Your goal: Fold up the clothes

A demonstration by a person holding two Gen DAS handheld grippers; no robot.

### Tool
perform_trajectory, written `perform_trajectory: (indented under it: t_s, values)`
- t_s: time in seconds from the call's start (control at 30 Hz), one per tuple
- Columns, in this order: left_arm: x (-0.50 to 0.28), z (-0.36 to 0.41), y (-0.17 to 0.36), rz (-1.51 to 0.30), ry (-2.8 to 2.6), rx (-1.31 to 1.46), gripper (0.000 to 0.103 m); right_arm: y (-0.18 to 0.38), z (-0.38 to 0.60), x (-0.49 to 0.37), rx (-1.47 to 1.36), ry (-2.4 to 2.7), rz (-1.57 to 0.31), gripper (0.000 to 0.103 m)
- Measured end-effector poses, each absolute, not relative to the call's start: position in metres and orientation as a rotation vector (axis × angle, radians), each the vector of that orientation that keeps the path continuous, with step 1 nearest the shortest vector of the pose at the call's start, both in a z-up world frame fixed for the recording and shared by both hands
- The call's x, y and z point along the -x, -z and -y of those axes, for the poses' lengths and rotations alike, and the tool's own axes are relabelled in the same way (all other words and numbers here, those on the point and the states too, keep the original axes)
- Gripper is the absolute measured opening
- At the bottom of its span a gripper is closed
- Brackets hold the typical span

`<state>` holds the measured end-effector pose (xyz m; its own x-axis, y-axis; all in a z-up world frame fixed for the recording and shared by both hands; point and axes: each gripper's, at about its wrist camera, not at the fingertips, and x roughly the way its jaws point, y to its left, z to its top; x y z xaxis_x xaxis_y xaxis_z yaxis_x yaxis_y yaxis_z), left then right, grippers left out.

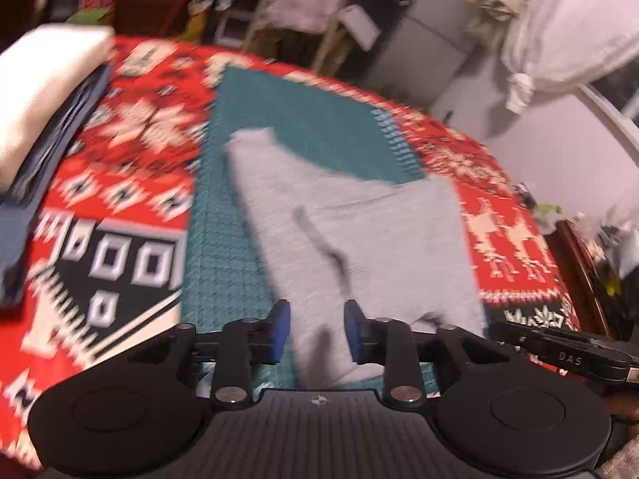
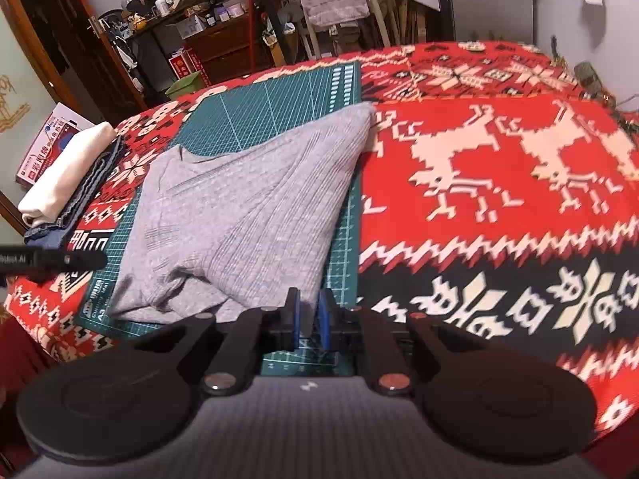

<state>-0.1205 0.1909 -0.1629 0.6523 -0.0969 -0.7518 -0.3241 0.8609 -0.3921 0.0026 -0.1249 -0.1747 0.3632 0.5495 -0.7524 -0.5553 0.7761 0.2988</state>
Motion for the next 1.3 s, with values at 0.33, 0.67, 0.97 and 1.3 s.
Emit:
perform_trajectory:
  t_s: [0.33,0.67,0.97,1.3]
  values:
    - [0.113,-0.195,0.187,-0.925,-0.108,0.649,0.005,0.184,0.117,-0.004,-0.01,-0.695,-0.998,0.01]
    - [0.128,-0.193,0.181,-0.936,-0.156,0.576,0.005,0.179,0.108,0.011,0.009,-0.757,-1.035,0.004]
    - [0.143,-0.197,0.178,-0.976,-0.198,0.583,0.006,0.174,0.114,0.014,0.004,-0.768,-1.063,0.011]
    - [0.144,-0.199,0.153,-0.856,-0.28,0.568,0.043,0.157,0.123,-0.012,0.018,-0.726,-0.977,0.011]
